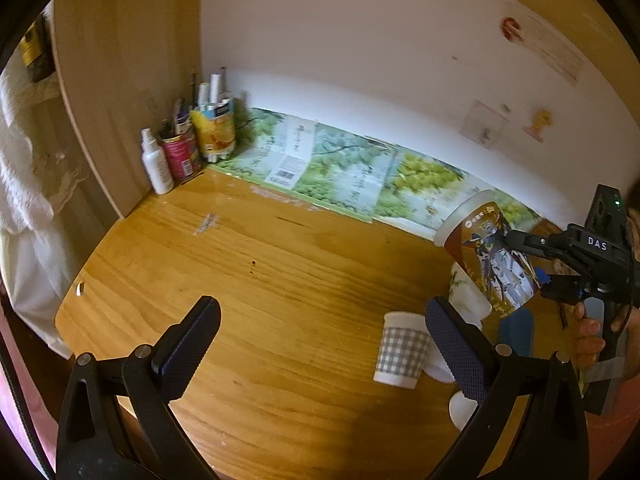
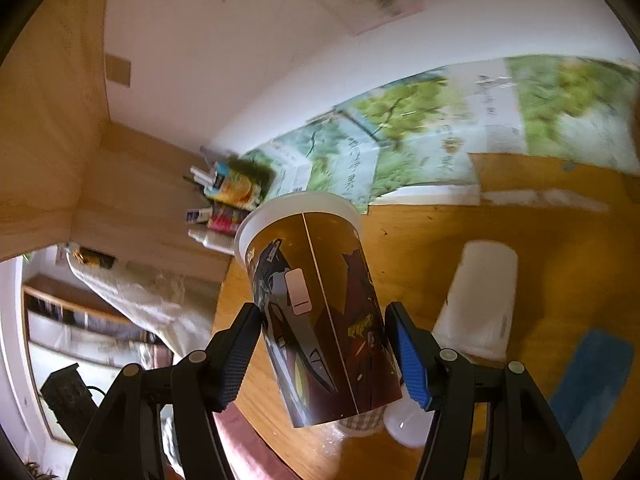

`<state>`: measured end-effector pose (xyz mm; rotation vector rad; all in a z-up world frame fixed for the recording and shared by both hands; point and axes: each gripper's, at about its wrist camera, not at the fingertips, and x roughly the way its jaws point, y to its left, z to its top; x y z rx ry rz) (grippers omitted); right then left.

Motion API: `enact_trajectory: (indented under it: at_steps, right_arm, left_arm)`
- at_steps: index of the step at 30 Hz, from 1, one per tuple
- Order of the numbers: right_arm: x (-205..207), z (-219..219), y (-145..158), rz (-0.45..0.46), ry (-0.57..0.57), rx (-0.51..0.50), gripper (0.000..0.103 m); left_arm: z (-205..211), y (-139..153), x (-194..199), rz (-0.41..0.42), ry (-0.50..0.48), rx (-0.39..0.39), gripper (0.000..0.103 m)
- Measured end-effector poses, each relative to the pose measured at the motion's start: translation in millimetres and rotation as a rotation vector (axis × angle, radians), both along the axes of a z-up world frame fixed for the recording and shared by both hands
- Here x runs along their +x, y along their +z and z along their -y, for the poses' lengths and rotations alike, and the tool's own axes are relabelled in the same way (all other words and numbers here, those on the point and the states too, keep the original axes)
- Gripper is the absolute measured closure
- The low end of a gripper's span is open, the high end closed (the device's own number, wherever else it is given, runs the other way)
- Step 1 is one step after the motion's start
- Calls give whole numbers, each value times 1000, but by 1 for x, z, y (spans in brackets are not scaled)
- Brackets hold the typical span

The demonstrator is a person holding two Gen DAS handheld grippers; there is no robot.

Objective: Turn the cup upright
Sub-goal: 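Lift the brown cup with the right gripper and rotate it rim-up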

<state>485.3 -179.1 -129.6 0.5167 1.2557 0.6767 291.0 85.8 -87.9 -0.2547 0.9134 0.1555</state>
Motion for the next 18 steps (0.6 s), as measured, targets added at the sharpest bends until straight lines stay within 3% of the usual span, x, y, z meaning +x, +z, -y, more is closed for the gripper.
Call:
enact_trajectory:
  at_steps: [9, 18]
  right_arm:
    - [-79, 33, 2, 9, -179, -3, 38]
    - [-153, 49, -21, 16, -287, -113, 38]
  left_arm:
    - [17, -10, -10, -40, -163, 24, 1]
    - [38, -36, -26, -103, -295, -7, 1]
